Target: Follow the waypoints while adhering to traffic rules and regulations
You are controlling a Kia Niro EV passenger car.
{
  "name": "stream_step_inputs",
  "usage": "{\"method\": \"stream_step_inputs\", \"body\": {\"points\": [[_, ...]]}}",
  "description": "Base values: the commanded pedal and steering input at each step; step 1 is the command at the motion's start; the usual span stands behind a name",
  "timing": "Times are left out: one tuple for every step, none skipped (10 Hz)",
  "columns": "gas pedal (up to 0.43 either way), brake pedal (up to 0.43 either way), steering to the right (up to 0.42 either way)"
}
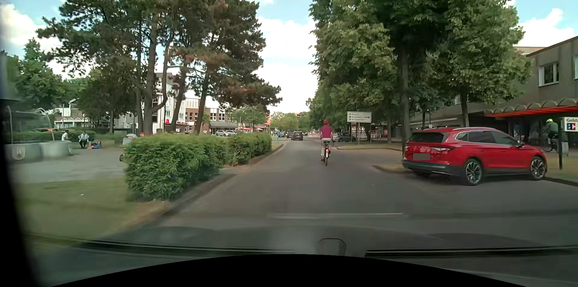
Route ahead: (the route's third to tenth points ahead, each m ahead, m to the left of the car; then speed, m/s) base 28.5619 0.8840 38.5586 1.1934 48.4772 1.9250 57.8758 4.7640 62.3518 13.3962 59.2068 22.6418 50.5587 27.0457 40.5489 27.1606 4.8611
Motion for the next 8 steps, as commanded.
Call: {"method": "stream_step_inputs", "body": {"points": [[0.020,0.006,0.004],[0.020,0.006,0.004],[0.020,0.006,0.004],[0.020,0.006,0.003],[0.020,0.006,0.003],[0.020,0.006,0.003],[0.020,0.006,0.003],[0.020,0.006,0.003]]}}
